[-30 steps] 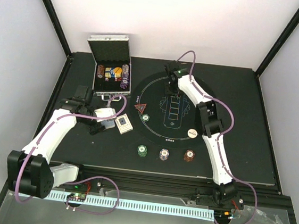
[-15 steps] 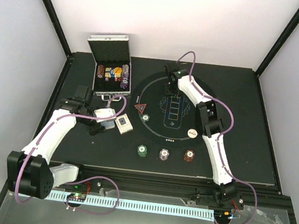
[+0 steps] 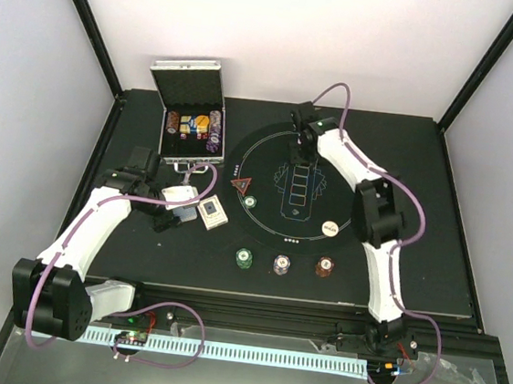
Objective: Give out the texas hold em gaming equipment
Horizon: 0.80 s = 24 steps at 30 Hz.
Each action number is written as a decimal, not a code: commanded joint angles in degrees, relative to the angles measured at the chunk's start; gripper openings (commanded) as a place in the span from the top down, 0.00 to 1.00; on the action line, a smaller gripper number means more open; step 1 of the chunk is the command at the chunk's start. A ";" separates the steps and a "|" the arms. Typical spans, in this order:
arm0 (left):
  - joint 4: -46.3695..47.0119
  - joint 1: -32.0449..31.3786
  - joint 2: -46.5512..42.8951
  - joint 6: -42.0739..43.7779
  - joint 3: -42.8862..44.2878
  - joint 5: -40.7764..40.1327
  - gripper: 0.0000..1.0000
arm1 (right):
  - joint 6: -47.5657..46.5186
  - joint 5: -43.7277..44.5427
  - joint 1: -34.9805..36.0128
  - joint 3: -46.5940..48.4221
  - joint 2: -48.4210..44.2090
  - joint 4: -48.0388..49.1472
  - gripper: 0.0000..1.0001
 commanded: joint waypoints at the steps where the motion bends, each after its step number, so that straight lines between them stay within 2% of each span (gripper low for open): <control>1: -0.19 0.26 0.32 0.53 2.06 0.70 0.99 | 1.60 0.34 4.30 -14.87 -16.50 4.66 0.32; 8: -0.33 0.28 0.14 0.76 2.19 0.69 0.98 | 10.23 0.18 17.16 -45.29 -37.46 10.42 0.25; 11: -0.53 0.27 0.09 0.95 2.32 0.69 0.98 | 15.55 0.19 22.76 -53.46 -42.58 11.06 0.24; 16: -0.85 0.20 -0.42 1.20 2.51 0.39 0.99 | 20.93 -0.39 29.27 -59.56 -46.55 11.22 0.24; 24: -1.07 0.19 -1.70 1.86 2.33 -0.77 0.98 | 21.58 -1.69 32.26 -62.96 -45.37 13.00 0.25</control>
